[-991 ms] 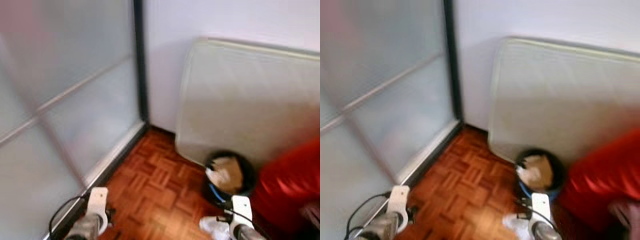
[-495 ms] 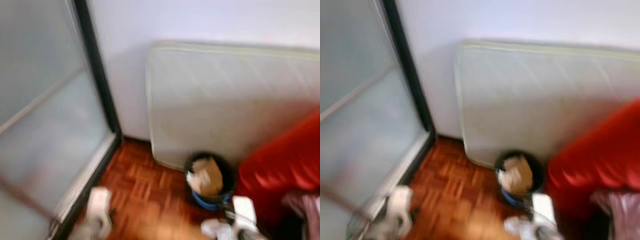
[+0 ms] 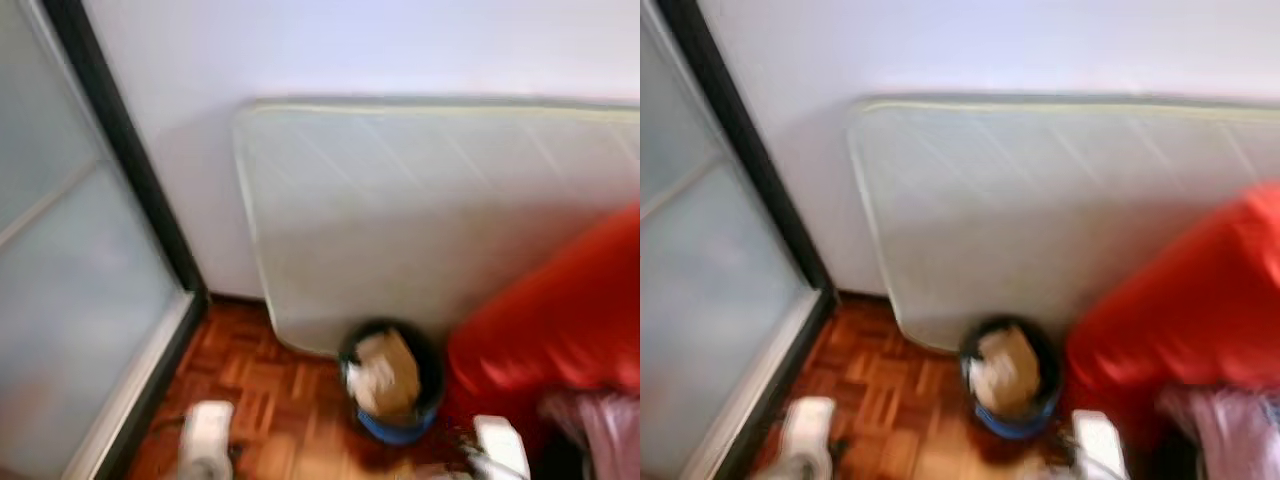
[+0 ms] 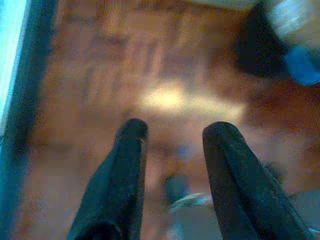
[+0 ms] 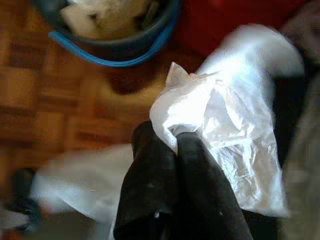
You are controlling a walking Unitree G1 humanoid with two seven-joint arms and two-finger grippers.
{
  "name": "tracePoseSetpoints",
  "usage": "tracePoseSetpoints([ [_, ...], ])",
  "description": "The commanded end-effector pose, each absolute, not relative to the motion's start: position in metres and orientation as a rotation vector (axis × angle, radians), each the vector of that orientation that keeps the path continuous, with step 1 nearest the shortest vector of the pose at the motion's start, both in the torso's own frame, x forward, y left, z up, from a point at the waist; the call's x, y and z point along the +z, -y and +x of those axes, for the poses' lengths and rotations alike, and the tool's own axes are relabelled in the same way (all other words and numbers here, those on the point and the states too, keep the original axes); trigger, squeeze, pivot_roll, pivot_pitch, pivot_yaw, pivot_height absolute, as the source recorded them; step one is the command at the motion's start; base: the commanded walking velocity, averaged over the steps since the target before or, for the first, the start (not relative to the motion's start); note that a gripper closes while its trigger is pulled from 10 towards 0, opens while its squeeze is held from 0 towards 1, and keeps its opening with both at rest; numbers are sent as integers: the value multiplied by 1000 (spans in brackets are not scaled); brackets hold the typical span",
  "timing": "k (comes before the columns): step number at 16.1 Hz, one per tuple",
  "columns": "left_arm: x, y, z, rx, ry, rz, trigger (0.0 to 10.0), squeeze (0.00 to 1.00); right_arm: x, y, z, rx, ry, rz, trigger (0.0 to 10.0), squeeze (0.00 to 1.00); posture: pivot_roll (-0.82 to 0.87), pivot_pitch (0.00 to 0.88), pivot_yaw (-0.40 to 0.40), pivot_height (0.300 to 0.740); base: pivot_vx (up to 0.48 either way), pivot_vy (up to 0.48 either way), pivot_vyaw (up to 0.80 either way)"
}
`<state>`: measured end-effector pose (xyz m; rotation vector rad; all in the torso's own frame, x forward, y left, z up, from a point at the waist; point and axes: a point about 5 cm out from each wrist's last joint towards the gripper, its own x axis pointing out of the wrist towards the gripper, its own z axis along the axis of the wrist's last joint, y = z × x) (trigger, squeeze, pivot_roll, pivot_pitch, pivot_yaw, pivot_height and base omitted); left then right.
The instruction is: Clean up the room
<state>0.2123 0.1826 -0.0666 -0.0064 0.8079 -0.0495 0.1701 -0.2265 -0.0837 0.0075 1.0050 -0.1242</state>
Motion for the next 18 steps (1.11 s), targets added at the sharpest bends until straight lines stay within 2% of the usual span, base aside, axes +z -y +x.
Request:
tracePoseSetpoints([
  [1,-74,-202,194,-12,-866,21,10000,0,-79,213,186,-78,-945,6,10000,0,21,0,31,732,259,0,0],
  [6,-74,-202,195,-25,-860,29,10000,0,-78,213,186,-41,-930,-32,10000,0,11,2,28,732,263,0,0],
  [8,-74,-198,196,-32,-853,25,10000,0,-79,214,184,-55,-930,-27,10000,0,8,1,30,732,262,0,800],
  [11,-73,-199,197,-35,-852,27,10000,0,-88,189,169,-33,-899,4,10000,0,1,7,30,732,260,0,0],
  [18,-73,-196,197,-43,-846,24,10000,0,-82,184,180,-13,-848,1,10000,0,-1,31,34,732,260,0,0],
])
